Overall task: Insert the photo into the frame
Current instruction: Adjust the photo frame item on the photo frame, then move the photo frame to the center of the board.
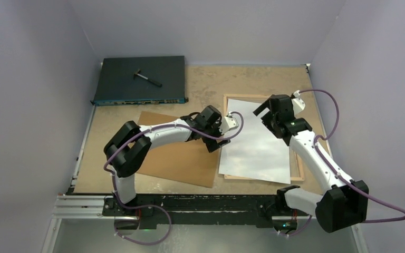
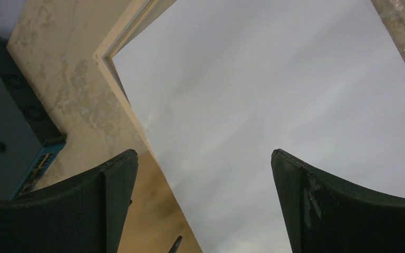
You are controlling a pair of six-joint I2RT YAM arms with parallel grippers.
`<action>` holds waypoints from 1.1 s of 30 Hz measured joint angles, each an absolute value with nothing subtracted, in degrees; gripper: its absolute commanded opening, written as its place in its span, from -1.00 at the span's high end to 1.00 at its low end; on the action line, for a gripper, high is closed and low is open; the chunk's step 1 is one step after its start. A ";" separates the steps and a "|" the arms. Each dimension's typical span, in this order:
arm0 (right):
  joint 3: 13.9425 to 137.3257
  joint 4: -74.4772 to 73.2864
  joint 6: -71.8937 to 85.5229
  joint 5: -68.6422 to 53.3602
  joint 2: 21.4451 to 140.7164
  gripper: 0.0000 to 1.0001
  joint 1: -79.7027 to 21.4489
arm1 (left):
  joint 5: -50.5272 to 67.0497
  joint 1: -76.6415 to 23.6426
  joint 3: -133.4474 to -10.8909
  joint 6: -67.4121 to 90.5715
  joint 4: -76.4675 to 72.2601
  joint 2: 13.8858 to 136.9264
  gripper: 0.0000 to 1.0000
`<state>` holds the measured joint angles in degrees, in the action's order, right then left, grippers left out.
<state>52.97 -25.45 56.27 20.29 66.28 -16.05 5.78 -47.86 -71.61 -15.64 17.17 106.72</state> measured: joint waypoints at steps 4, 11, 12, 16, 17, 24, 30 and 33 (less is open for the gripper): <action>52.31 -23.94 56.23 18.63 66.19 -0.98 -13.19 | 4.05 -50.35 -69.65 -15.68 14.68 106.72 -0.95; 51.05 -22.15 56.25 15.18 66.24 -0.98 -7.84 | -0.36 -53.10 -69.54 -16.14 10.98 108.77 -0.97; 51.05 -21.85 56.25 14.87 66.24 -0.98 -7.25 | -1.10 -53.39 -69.54 -16.23 10.79 109.34 -0.97; 51.05 -20.62 55.90 13.52 66.24 -0.98 -4.58 | -3.92 -53.69 -70.06 -17.17 9.67 110.43 -0.98; 51.05 -20.43 55.79 13.32 66.24 -0.98 -4.03 | -4.71 -53.78 -70.06 -17.37 9.41 110.45 -0.98; 51.05 -19.14 54.57 12.36 66.48 -0.98 -0.84 | -9.52 -53.67 -67.61 -19.88 6.85 109.21 -0.99; 51.05 -17.10 53.34 12.53 69.14 -0.98 2.81 | -10.83 -48.31 -63.31 -21.26 8.56 105.19 -0.99; 51.05 -16.51 52.66 12.82 70.94 -0.98 5.08 | -11.62 -45.23 -62.00 -22.00 10.13 103.63 -0.99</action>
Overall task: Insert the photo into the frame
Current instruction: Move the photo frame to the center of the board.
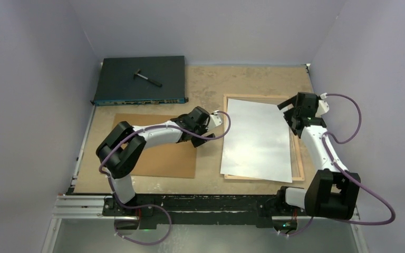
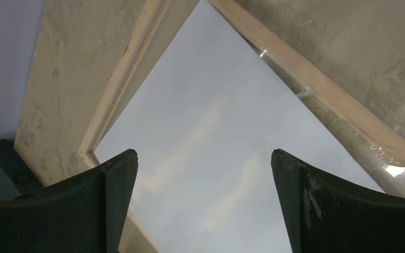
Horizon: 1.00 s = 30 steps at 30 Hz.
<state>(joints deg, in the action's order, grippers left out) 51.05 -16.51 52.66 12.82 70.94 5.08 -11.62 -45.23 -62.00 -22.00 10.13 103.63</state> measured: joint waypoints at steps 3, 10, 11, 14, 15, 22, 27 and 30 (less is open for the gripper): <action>51.05 -15.68 51.92 13.08 72.18 -0.98 8.36 | -12.21 -43.97 -61.98 -22.04 12.21 103.04 -0.99; 51.09 -12.45 50.22 13.28 76.27 -0.98 17.34 | -7.40 -44.27 -68.86 -18.70 19.79 102.85 -0.99; 51.09 -12.03 49.98 12.95 77.08 -0.98 18.39 | -6.52 -44.27 -70.13 -18.02 20.21 102.85 -0.99; 51.09 -11.18 49.52 12.40 79.40 -0.98 20.47 | -4.29 -44.27 -73.25 -16.14 20.78 102.85 -0.99; 51.09 -10.96 49.39 12.38 80.14 -0.97 20.78 | -3.49 -44.27 -74.13 -15.42 20.86 102.85 -0.99; 49.76 -8.43 48.99 11.97 84.86 -0.98 20.95 | -1.30 -43.62 -76.09 -13.56 22.28 103.90 -0.99; 46.94 -7.90 48.99 11.11 87.57 -0.98 20.95 | 0.12 -41.21 -77.01 -12.25 22.68 105.08 -0.99; 45.41 -6.44 48.97 10.83 87.99 -0.98 20.95 | 0.60 -39.70 -77.03 -11.42 23.18 105.16 -0.99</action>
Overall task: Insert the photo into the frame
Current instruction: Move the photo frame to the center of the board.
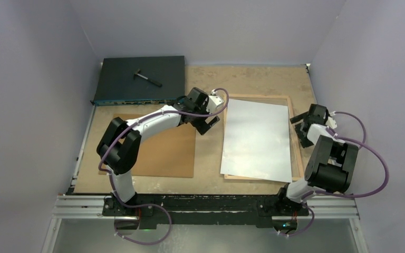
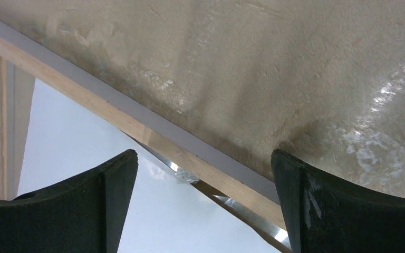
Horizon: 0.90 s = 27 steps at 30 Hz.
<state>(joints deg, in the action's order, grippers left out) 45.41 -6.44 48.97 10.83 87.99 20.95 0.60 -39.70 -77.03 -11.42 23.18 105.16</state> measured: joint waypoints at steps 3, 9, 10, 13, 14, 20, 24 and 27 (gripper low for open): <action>43.64 -2.87 48.97 9.39 87.33 -0.98 20.91 | 0.82 -38.68 -77.01 -11.07 23.38 105.21 -0.99; 40.21 2.55 49.78 7.70 85.49 -0.98 18.59 | 0.62 -38.37 -75.99 -10.44 21.93 106.10 -0.99; 40.03 2.85 50.19 7.75 85.41 -0.97 17.37 | 0.62 -38.37 -75.79 -10.11 21.67 106.83 -0.99; 39.81 3.84 52.23 6.61 85.41 -0.98 11.94 | 0.43 -38.39 -74.74 -9.78 20.53 109.23 -0.99; 39.77 4.01 53.12 5.98 85.41 -0.98 10.09 | 0.01 -38.39 -74.15 -9.65 20.18 110.08 -0.99; 39.55 4.67 56.16 5.30 85.41 -0.98 4.67 | -2.33 -37.56 -73.45 -9.58 19.22 111.02 -0.99; 39.55 4.67 57.21 5.41 85.41 -0.98 3.88 | -3.18 -36.64 -73.45 -9.56 18.63 111.07 -0.99; 39.55 4.67 57.87 5.10 85.41 -0.97 3.42 | -2.92 -35.73 -73.52 -9.43 18.44 111.15 -0.99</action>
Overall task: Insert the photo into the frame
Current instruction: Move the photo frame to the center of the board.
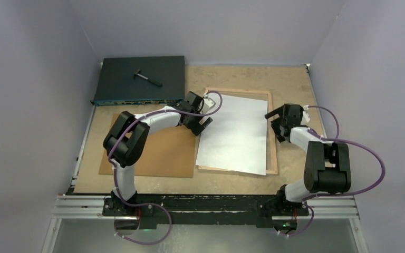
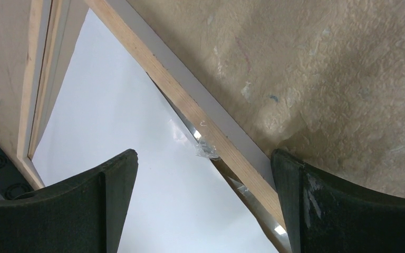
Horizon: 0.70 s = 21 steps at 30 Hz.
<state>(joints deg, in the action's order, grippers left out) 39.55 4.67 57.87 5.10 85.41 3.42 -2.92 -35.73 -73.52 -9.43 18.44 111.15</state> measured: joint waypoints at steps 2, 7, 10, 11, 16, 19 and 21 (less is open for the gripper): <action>39.57 4.82 58.15 4.73 85.41 -0.98 3.09 | -2.70 -35.18 -73.76 -9.28 18.55 111.26 -0.99; 41.36 3.99 58.04 4.97 86.87 -0.98 2.52 | -2.79 -34.61 -76.84 -8.93 20.53 113.03 -0.99; 44.10 3.09 57.28 5.02 89.17 -0.98 2.52 | -3.22 -34.35 -80.03 -8.91 21.91 114.85 -0.99; 45.15 2.57 56.73 5.02 89.95 -0.98 2.52 | -3.31 -34.20 -80.79 -8.91 22.06 115.31 -0.99; 47.37 -0.75 55.31 4.97 90.87 -0.98 2.44 | -2.07 -33.36 -83.29 -8.43 23.64 115.77 -0.99; 47.99 -3.51 54.48 5.72 90.19 -0.98 1.87 | 0.80 -32.03 -84.77 -7.70 24.18 115.52 -0.99; 48.03 -4.91 53.80 6.57 88.55 -0.98 1.21 | 2.90 -31.18 -84.93 -7.38 24.99 114.41 -0.99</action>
